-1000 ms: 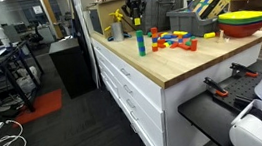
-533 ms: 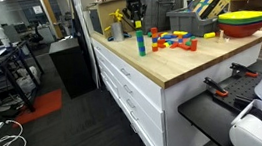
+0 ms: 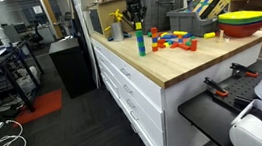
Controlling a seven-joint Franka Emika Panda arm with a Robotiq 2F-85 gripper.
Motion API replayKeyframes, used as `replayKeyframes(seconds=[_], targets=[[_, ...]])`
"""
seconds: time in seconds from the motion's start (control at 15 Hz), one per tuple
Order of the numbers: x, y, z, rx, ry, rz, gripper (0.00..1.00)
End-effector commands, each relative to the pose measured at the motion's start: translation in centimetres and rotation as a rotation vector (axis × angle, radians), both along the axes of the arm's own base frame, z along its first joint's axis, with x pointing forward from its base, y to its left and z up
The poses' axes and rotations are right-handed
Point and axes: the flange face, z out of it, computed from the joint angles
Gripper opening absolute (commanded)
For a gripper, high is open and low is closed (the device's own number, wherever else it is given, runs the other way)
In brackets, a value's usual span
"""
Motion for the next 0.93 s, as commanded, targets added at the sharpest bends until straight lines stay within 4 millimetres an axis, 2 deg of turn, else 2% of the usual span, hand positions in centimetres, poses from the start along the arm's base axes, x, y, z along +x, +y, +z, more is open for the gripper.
replayKeyframes(seconds=[0.0, 0.47, 0.87], targets=[[0.07, -0.62, 0.28, -0.005, 0.013, 0.023, 0.08], [0.24, -1.21, -0.02, -0.003, 0.010, 0.039, 0.08], [-0.03, -0.82, -0.56, 0.004, 0.017, 0.046, 0.08]])
